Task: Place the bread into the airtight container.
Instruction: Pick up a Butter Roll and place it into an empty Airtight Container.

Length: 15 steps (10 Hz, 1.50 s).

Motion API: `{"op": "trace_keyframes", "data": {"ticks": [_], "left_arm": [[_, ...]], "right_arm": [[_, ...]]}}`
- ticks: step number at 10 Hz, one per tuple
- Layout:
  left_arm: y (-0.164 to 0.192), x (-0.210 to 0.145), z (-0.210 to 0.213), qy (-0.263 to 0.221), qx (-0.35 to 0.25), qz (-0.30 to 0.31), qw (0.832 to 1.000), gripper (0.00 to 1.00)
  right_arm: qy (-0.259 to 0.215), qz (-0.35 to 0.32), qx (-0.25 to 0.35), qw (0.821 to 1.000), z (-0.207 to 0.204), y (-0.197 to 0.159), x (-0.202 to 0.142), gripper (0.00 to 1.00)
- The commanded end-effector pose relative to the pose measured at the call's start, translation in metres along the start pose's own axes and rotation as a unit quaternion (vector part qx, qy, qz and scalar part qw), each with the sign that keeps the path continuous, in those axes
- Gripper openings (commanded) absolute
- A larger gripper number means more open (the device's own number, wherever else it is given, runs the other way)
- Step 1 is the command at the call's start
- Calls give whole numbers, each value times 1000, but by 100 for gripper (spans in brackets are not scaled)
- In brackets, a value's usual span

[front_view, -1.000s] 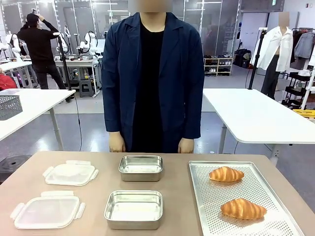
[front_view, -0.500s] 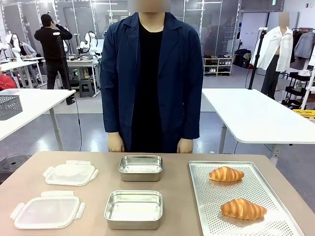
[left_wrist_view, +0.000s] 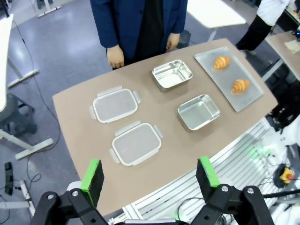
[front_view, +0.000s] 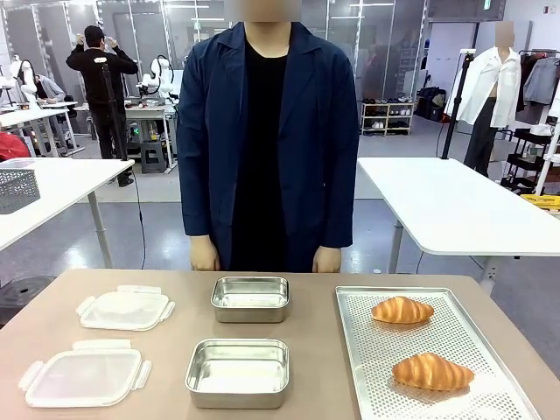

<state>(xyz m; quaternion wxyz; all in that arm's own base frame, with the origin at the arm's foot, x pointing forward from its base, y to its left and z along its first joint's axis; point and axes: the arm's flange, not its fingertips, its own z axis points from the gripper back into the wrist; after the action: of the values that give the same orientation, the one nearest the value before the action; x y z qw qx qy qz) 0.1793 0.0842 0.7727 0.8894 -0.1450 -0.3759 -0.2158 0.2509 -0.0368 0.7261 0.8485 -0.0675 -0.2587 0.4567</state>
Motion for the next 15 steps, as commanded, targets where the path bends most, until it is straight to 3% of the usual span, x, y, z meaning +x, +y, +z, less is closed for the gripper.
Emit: {"op": "trace_keyframes", "data": {"ticks": [1, 2, 3, 5, 8, 12, 15], "left_arm": [[-1, 1, 3, -3, -4, -4, 1000, 100], [-1, 1, 3, -3, -4, -4, 1000, 100], [-1, 1, 3, -3, -4, -4, 1000, 100], [-1, 1, 3, -3, -4, -4, 1000, 100], [-1, 1, 3, -3, -4, -4, 1000, 100], [-1, 1, 3, -3, -4, -4, 1000, 100], [-1, 1, 3, -3, -4, -4, 1000, 100]], "right_arm": [[34, 110, -11, 993, -30, 3, 13, 100], [39, 141, 1, 989, -53, 11, 21, 100], [72, 144, 3, 987, -87, 19, 26, 100], [62, 183, 62, 979, -153, 40, 25, 100], [84, 195, 75, 974, -245, 66, 20, 100], [74, 211, 117, 968, -311, 88, 8, 100], [75, 185, 172, 965, -323, 88, 5, 100]]}}
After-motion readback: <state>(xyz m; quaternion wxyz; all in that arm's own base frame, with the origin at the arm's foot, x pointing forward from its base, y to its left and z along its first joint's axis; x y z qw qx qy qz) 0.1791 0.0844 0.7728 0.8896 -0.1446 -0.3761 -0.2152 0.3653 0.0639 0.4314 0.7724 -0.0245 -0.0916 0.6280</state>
